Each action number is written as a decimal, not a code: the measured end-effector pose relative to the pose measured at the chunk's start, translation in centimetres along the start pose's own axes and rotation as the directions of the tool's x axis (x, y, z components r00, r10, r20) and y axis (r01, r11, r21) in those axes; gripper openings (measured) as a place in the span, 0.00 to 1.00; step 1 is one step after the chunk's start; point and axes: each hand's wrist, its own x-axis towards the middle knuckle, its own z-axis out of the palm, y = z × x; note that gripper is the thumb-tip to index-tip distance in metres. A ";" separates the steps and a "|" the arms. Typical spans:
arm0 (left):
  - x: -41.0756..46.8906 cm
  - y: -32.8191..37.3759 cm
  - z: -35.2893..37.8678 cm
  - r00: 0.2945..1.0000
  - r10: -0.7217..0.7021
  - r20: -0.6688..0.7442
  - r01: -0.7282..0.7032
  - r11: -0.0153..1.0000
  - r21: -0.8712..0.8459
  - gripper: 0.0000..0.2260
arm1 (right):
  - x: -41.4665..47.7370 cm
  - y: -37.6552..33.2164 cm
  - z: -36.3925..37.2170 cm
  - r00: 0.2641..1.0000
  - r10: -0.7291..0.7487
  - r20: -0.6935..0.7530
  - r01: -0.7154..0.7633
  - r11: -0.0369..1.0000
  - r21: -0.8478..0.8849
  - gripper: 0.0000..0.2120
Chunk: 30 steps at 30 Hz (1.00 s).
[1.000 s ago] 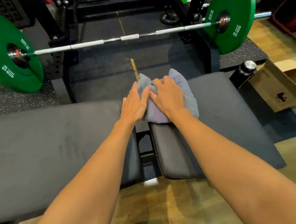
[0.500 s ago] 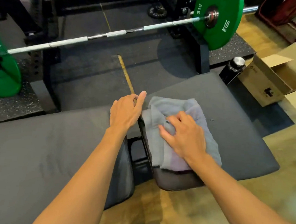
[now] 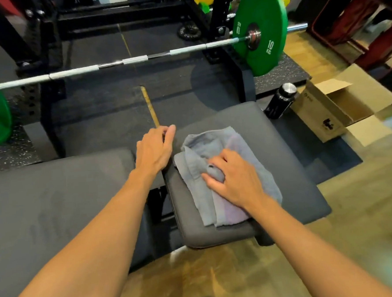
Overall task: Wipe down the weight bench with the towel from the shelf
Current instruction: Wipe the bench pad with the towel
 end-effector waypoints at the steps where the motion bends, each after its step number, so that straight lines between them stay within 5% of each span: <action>1: 0.2 1.5 0.6 0.999 0.016 0.032 -0.016 1.000 -0.005 0.24 | -1.7 0.2 -0.8 1.000 0.007 -0.001 -0.007 1.000 -0.016 0.14; 5: 1.0 6.6 3.7 0.998 0.017 0.068 -0.021 0.998 0.052 0.24 | -6.0 0.6 -2.6 0.999 0.036 0.021 -0.036 0.999 -0.010 0.12; 8: 1.6 6.5 4.8 0.999 -0.049 0.003 0.050 0.997 -0.060 0.24 | -5.7 1.2 -1.9 0.997 0.070 -0.019 -0.070 0.997 0.009 0.09; 13: 2.8 5.6 5.7 0.988 -0.137 -0.077 0.109 0.952 -0.287 0.28 | 6.2 3.7 1.6 0.981 0.104 -0.164 -0.114 0.992 -0.057 0.11; 18: 3.4 5.8 5.6 0.988 -0.149 -0.036 0.133 0.950 -0.283 0.30 | 15.7 5.2 3.9 0.997 0.062 -0.039 -0.065 0.995 -0.077 0.15; 25: 3.4 6.0 4.6 0.970 -0.194 0.144 0.217 0.961 -0.170 0.27 | 4.8 4.8 -0.9 0.998 0.066 -0.019 -0.065 0.997 0.039 0.11; 30: 3.2 8.5 6.0 0.993 -0.043 0.105 0.038 0.998 0.050 0.24 | -6.8 6.7 -5.2 0.993 0.116 0.032 -0.117 0.993 0.023 0.10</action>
